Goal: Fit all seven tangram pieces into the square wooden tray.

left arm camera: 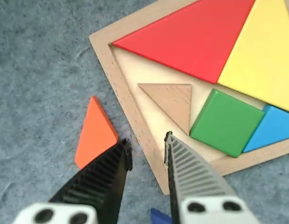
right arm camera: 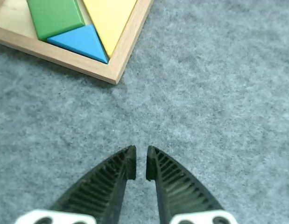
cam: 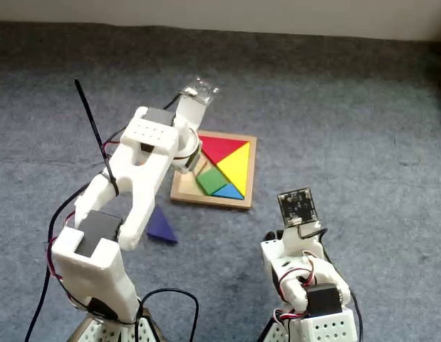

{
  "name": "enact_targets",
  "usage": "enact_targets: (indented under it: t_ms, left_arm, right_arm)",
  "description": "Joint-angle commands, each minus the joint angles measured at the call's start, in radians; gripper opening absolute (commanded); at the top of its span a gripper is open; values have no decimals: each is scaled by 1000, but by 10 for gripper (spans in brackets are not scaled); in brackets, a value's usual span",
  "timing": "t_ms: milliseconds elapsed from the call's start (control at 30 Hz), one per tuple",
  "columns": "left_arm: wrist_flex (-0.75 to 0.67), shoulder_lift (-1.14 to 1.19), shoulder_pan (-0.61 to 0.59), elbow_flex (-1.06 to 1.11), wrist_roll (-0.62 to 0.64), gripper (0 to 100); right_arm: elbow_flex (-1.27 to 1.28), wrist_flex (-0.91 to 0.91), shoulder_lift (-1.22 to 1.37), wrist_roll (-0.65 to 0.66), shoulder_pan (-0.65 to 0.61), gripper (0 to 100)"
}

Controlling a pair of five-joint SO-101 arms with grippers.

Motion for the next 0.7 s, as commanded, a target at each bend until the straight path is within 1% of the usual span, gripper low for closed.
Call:
enact_targets:
  t_ms: [0, 167, 400, 500, 667]
  left_arm:
    - [-64, 25, -18, -8, -11, 130]
    - [-101, 84, 30, -19, -15, 130]
    - [-100, 84, 157, -16, -15, 126]
    - [-98, 82, 168, -19, -15, 126]
    - [-97, 31, 136, -7, -11, 126]
  right_arm:
    - [119, 5, -13, -9, 12, 55]
    - [119, 5, -13, -9, 12, 55]
    - [119, 5, -13, -9, 12, 55]
    - [119, 5, -13, -9, 12, 55]
    - [119, 4, -13, -9, 12, 55]
